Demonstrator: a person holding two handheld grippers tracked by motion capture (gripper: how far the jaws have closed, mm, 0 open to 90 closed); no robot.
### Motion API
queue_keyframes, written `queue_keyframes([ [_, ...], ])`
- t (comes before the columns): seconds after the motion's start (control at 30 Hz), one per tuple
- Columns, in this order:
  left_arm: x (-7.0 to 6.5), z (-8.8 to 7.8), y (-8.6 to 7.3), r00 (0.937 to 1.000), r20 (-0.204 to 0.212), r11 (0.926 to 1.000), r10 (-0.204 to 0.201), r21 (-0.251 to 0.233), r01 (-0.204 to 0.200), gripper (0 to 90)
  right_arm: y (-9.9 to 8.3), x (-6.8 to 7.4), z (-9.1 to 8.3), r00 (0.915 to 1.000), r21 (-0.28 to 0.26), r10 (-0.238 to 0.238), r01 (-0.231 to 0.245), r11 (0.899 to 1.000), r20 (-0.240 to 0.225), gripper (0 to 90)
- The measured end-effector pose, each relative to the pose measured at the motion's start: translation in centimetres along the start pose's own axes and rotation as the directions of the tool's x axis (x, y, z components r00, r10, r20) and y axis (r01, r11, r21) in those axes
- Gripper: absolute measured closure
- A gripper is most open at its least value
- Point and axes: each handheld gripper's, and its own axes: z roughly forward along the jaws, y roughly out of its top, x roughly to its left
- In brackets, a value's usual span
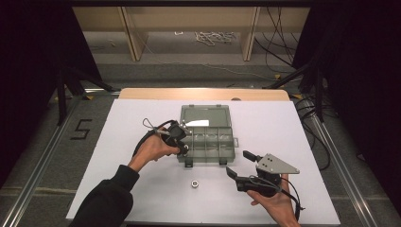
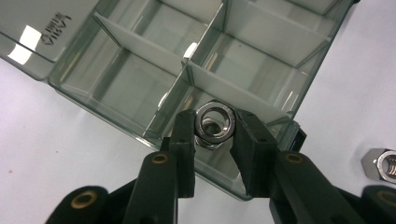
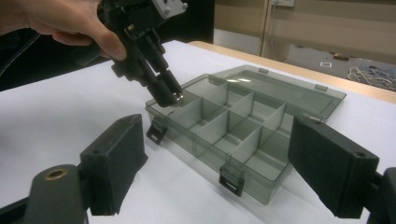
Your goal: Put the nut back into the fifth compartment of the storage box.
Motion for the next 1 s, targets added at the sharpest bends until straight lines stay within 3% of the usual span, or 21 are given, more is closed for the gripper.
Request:
queue_keyframes([
  [0.17, 0.2, -0.1, -0.1, 0.9997, -0.001, 0.9993, -0.024, -0.028, 0.024, 67.5, 0.0, 0.1, 0.0, 0.9997, 0.006, 0.022, -0.022, 1.0, -0.01, 19.5],
  [0.2, 0.2, -0.3, -0.1, 0.9998, 0.003, 0.9989, -0.02, -0.043, 0.02, 65.9, 0.0, 0.1, 0.0, 0.9995, -0.002, 0.025, -0.025, 1.0, -0.017, 19.5],
  [0.23, 0.1, -0.4, -0.1, 0.9977, 0.036, 0.993, -0.058, -0.101, 0.061, 65.3, 0.0, 0.1, 0.0, 0.9995, -0.001, 0.027, -0.027, 1.0, -0.018, 19.5],
  [0.27, 0.1, -0.4, -0.1, 0.9977, 0.036, 0.993, -0.058, -0.101, 0.061, 65.2, 0.0, 0.1, 0.0, 0.9995, -0.001, 0.027, -0.027, 1.0, -0.018, 19.5],
  [0.53, -0.8, -1.7, -0.2, 0.9996, 0.02, 0.9931, -0.022, -0.115, 0.024, 58.3, 0.0, -0.1, 0.0, 1.0, -0.017, -0.003, 0.003, 1.0, -0.003, 19.5],
  [0.63, -1.6, -2.4, -0.4, 0.9998, 0.021, 0.9928, -0.005, -0.119, 0.007, 55.0, 0.0, 0.1, -0.1, 0.9996, -0.006, 0.025, -0.025, 1.0, -0.011, 19.5],
  [0.87, -3.9, -3.0, -0.8, 0.9991, 0.034, 0.9915, 0.025, -0.129, -0.021, 44.9, 0.1, 0.0, -0.3, 0.9999, -0.002, 0.016, -0.016, 1.0, 0.001, 19.5],
  [0.97, -5.0, -3.0, -1.1, 0.9976, 0.036, 0.9892, 0.059, -0.137, -0.054, 42.6, 0.0, 0.1, -0.2, 0.9998, -0.01, 0.02, -0.02, 1.0, -0.004, 19.5],
  [1.0, -5.4, -3.0, -1.2, 0.9979, 0.041, 0.9892, 0.05, -0.14, -0.044, 41.8, 0.0, 0.1, -0.2, 0.9997, -0.011, 0.023, -0.023, 1.0, -0.007, 19.5],
])
